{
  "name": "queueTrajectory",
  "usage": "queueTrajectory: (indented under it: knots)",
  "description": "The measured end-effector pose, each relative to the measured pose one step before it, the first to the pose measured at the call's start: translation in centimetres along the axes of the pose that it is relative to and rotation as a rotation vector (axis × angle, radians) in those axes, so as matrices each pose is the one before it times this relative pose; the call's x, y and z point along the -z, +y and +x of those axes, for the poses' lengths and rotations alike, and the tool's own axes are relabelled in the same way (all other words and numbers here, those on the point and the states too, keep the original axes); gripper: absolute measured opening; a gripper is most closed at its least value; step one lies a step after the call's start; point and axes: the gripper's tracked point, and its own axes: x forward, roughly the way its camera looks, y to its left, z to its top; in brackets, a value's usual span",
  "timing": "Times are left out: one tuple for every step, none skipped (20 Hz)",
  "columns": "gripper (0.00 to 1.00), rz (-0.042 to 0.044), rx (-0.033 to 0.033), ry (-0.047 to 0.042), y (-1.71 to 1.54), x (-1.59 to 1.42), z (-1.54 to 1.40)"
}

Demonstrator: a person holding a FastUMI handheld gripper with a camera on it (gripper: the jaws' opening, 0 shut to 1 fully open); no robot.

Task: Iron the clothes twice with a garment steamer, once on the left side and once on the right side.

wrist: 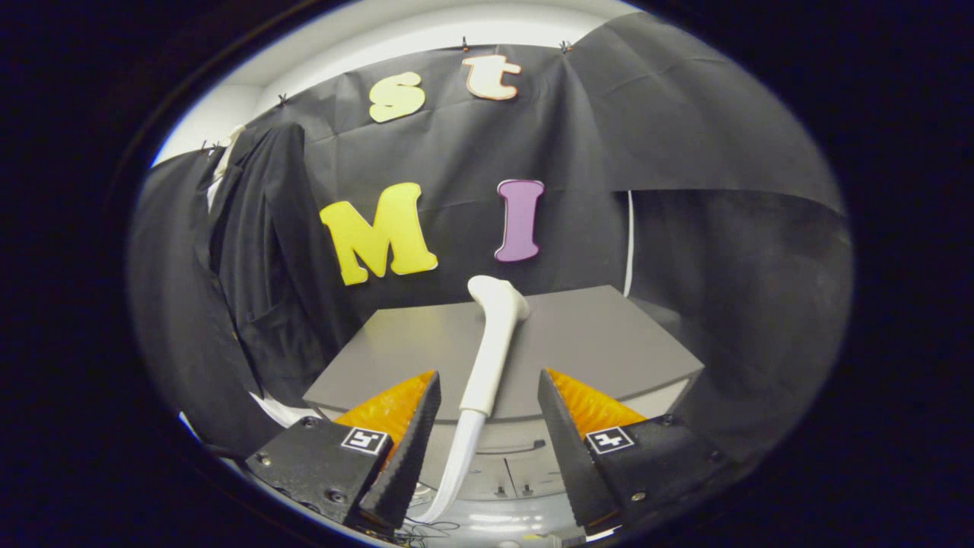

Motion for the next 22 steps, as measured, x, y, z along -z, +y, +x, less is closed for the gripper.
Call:
queueTrajectory:
  knots:
    - [0.79,-0.00955,-0.00407,0.01952,0.070,-0.324,1.311]
    - [0.78,-0.00624,-0.00665,0.02020,0.157,-0.250,1.376]
    - [0.77,-0.00114,-0.00814,0.01835,0.244,-0.172,1.168]
    - [0.76,-0.00184,-0.00220,0.02301,-0.005,-0.120,1.205]
    - [0.73,0.00518,0.01032,0.02037,-0.406,0.050,1.015]
    - [0.72,0.00464,-0.00653,0.01942,-0.012,0.049,1.046]
    - [0.71,0.00743,-0.00028,0.01911,0.014,0.222,0.798]
    - [0.71,-0.00060,-0.00596,0.01673,-0.014,0.114,0.890]
    - [0.70,0.00108,-0.00187,0.01518,-0.047,0.101,0.892]
    - [0.70,-0.00113,0.00966,0.02208,-0.316,0.157,0.851]
    - [0.70,0.00223,0.01177,0.02321,-0.327,0.280,0.785]
    - [0.70,0.00580,0.00708,0.02138,-0.167,0.151,0.609]
    - [0.67,0.00368,-0.00373,0.01264,0.042,0.060,0.392]
    - [0.64,0.00516,-0.01446,0.00647,0.182,-0.103,0.193]
    - [0.60,-0.00049,0.00049,0.01398,-0.034,0.149,0.675]
    - [0.57,-0.00073,0.00648,0.01355,-0.130,0.032,0.044]
    - [0.55,0.00828,0.00343,0.01198,-0.078,0.143,0.450]
    - [0.54,0.01422,-0.00510,0.01551,0.007,0.053,0.085]
    - [0.54,0.02145,-0.00919,0.02017,0.147,0.195,0.183]
    - [0.53,0.02485,-0.00700,0.01593,-0.052,0.165,-0.184]
    - [0.51,0.04486,-0.00435,0.03263,0.179,0.219,0.014]
    - [0.48,0.03762,-0.00794,0.04271,0.061,0.196,0.134]
